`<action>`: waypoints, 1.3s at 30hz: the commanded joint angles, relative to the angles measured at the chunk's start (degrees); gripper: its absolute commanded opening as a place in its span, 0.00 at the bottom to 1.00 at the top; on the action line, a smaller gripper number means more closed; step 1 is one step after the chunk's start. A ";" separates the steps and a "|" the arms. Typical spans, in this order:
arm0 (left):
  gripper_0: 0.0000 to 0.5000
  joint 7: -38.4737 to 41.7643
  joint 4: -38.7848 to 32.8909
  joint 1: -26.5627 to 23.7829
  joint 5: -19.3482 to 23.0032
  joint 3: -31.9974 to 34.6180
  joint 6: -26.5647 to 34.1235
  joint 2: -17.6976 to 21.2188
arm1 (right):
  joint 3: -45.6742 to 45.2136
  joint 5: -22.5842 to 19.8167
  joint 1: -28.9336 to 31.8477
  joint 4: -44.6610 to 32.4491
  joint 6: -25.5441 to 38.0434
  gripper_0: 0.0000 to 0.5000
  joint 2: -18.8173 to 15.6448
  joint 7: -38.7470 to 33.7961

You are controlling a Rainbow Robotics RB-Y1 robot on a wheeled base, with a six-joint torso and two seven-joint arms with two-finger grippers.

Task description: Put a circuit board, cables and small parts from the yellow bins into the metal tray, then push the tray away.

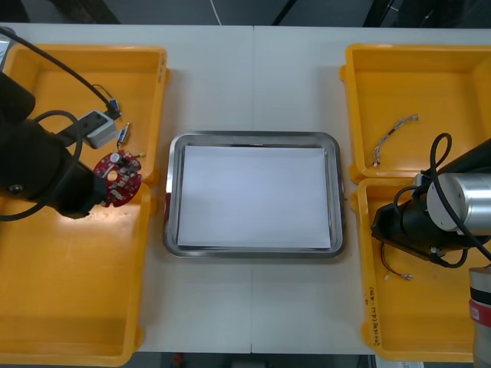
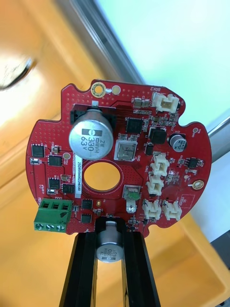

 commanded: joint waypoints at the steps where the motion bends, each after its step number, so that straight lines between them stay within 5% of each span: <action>1: 0.00 -0.09 0.01 -7.83 -0.35 -4.97 1.10 -3.30 | 1.19 0.74 0.06 -0.26 -0.64 1.00 0.78 -3.18; 20: 0.00 3.43 10.03 -21.54 -8.44 -24.66 -0.30 -15.34 | 2.24 0.12 2.78 1.15 -4.68 1.00 0.78 -3.18; 37: 0.01 6.77 19.43 -26.03 -11.95 -37.93 -8.39 -19.47 | 2.24 -0.58 4.19 1.15 -4.77 1.00 0.69 -2.65; 38: 0.01 6.94 20.23 -26.20 -12.30 -38.63 -8.83 -19.91 | 2.24 -0.67 4.28 1.06 -4.86 0.80 0.60 -2.65; 39: 0.00 7.12 20.75 -26.47 -12.74 -39.42 -9.27 -20.26 | 2.24 -0.76 4.28 1.06 -4.77 0.43 0.60 -2.65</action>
